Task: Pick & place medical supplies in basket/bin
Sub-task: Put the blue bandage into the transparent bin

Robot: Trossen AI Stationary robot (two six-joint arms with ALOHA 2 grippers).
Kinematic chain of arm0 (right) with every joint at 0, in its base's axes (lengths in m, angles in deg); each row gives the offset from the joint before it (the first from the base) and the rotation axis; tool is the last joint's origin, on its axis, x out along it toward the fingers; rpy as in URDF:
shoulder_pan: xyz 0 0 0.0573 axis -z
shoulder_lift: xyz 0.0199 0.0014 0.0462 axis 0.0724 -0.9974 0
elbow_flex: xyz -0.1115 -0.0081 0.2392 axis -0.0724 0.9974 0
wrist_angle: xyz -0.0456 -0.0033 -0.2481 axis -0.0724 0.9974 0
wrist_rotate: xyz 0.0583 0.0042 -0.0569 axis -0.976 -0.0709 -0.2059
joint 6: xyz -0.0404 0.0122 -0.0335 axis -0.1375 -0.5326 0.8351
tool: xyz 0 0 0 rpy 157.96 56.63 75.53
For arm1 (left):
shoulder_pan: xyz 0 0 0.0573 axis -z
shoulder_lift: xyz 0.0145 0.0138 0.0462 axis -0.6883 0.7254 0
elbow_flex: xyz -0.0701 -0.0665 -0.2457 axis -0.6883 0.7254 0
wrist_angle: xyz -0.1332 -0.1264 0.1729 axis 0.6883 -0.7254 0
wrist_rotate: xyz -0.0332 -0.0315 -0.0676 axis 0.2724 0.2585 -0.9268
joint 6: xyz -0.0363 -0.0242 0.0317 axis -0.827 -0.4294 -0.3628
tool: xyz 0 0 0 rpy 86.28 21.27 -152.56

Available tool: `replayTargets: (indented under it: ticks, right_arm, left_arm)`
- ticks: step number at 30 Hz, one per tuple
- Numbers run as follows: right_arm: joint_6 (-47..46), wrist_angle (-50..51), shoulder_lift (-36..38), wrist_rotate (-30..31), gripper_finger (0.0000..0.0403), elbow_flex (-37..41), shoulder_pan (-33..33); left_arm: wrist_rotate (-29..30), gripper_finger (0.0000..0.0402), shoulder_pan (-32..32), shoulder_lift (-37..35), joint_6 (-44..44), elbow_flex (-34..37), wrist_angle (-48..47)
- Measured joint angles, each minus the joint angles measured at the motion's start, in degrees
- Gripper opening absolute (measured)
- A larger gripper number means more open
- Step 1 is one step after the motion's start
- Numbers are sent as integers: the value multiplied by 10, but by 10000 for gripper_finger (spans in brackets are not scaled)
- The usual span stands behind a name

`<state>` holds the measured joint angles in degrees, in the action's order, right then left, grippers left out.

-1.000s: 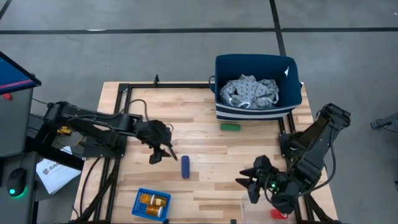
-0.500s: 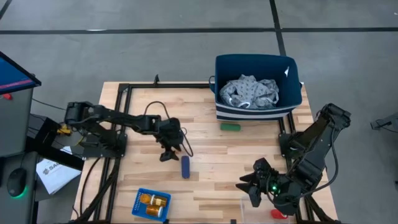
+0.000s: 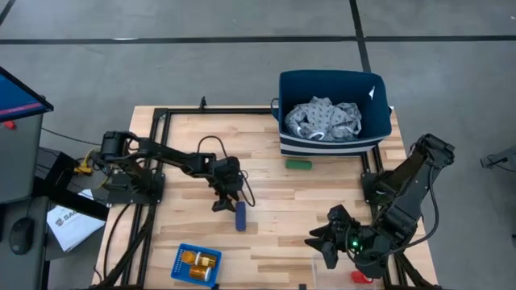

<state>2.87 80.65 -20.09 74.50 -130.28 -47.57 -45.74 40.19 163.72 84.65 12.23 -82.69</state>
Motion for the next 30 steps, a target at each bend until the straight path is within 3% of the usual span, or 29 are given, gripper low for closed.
replayTargets:
  ticks: [7,19,26,30]
  right_arm:
    - [0,0,0,-2,184,0,0]
    - [0,2,0,-3,172,0,0]
    - [0,1,0,-3,156,0,0]
    - [0,-1,0,-3,149,0,0]
  left_arm:
    - [-14,238,2,9,-5,0,18]
    - [-30,120,4,9,-16,0,20]
    - [-28,18,4,9,-18,0,22]
    - [-46,11,6,8,-39,0,49]
